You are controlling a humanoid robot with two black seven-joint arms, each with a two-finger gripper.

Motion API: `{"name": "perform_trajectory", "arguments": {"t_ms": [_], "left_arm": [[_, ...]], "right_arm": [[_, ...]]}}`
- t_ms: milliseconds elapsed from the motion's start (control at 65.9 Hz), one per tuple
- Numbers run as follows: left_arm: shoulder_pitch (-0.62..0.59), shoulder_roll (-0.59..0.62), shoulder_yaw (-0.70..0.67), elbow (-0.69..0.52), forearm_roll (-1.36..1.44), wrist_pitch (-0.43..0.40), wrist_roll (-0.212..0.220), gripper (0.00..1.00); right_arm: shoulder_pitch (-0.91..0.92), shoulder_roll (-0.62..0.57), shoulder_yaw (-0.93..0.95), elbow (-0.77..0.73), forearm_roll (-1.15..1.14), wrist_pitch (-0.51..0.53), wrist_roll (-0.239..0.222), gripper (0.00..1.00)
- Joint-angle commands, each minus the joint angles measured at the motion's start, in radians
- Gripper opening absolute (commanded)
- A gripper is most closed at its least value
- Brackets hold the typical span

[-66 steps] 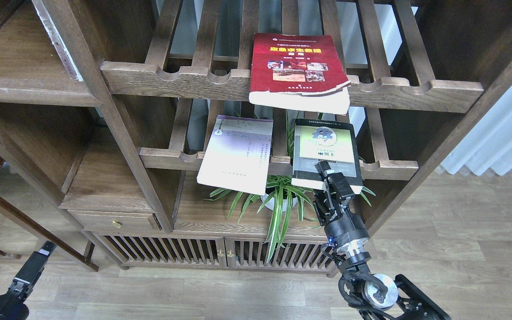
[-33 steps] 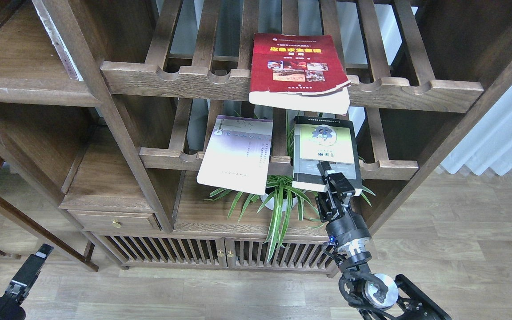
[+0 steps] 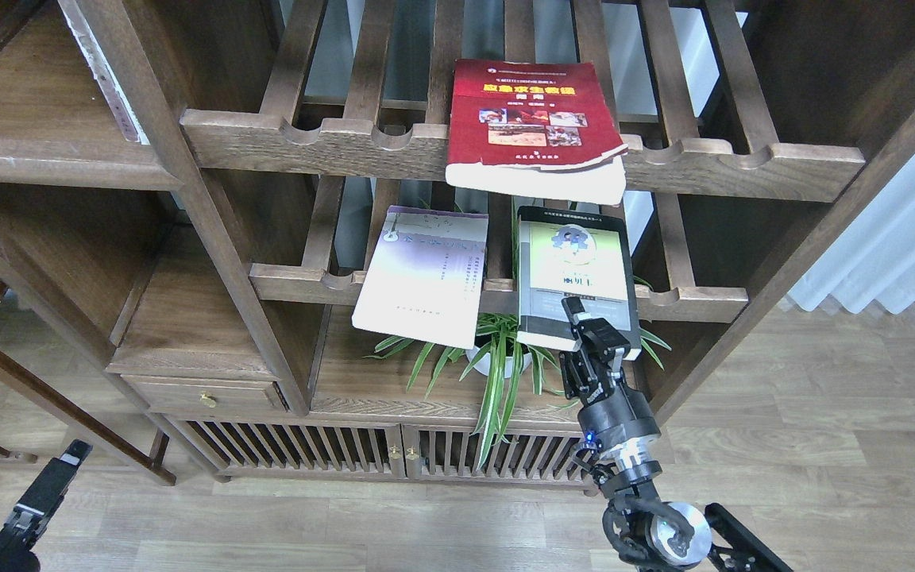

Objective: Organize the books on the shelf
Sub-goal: 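Pull the green book down off the shelf with the right gripper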

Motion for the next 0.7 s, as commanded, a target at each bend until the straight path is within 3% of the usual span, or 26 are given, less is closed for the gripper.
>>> {"name": "perform_trajectory", "arguments": {"t_ms": [0,319,683], "left_arm": [[-0.001,0.007,0.0,0.001,0.0,0.0,0.004,1.0],[0.014,0.008,0.022,0.007,0.0,0.0,0.001,1.0],[0.013,-0.002,0.161,0.024,0.0,0.0,0.003,1.0]], "right_arm": [[-0.044,0.0,-0.004,0.012,-0.006,0.0,-0.005,0.05],[-0.245,0.0,-0.048,0.141,-0.03,0.0,-0.012,0.05],[-0.359,-0.034,-0.151,0.15,-0.061,0.0,-0.012,0.06]]}}
